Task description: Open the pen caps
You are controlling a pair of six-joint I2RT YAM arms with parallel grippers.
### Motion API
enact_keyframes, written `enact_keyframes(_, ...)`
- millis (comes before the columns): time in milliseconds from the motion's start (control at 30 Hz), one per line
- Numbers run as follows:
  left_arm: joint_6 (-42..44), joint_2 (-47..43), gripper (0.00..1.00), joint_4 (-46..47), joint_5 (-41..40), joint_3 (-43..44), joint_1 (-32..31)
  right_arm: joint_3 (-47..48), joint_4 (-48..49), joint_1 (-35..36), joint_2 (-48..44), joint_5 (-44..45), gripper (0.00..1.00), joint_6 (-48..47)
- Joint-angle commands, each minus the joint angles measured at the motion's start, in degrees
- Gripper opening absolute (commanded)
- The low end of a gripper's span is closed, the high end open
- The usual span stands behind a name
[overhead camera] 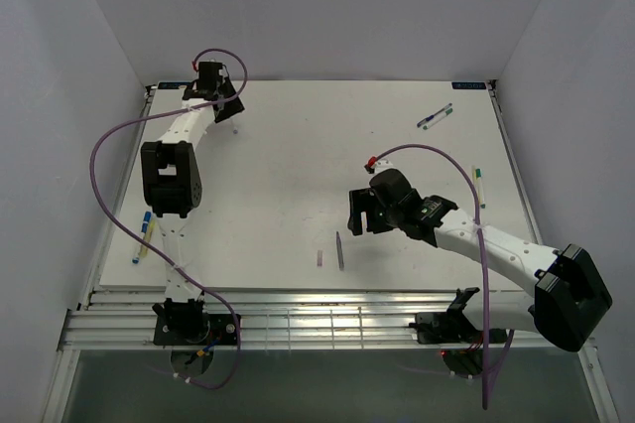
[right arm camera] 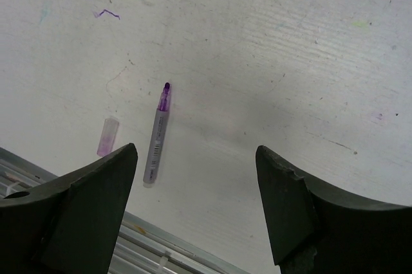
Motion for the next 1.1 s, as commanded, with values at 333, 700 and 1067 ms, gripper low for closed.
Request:
enact_keyframes(333, 4.75, 8.08, 0.53, -0.51, -2.26, 11.58, 0.34, -0.43, 4.54, -4.51, -4.1, -5.74, 0.8, -3.8)
enact_keyframes(700, 8.18, 9.84, 0.49, 0.02, -4.82, 12.47, 0.34, -1.66, 4.98, -6.89, -7.17, -9.61, 0.8, -4.07)
enact_keyframes(1067, 7.83, 11.95, 0.44, 0.29, -4.91, 12.03, 0.34, -1.84, 5.16, -7.59, -8.85, -10.67, 0.8, -3.8)
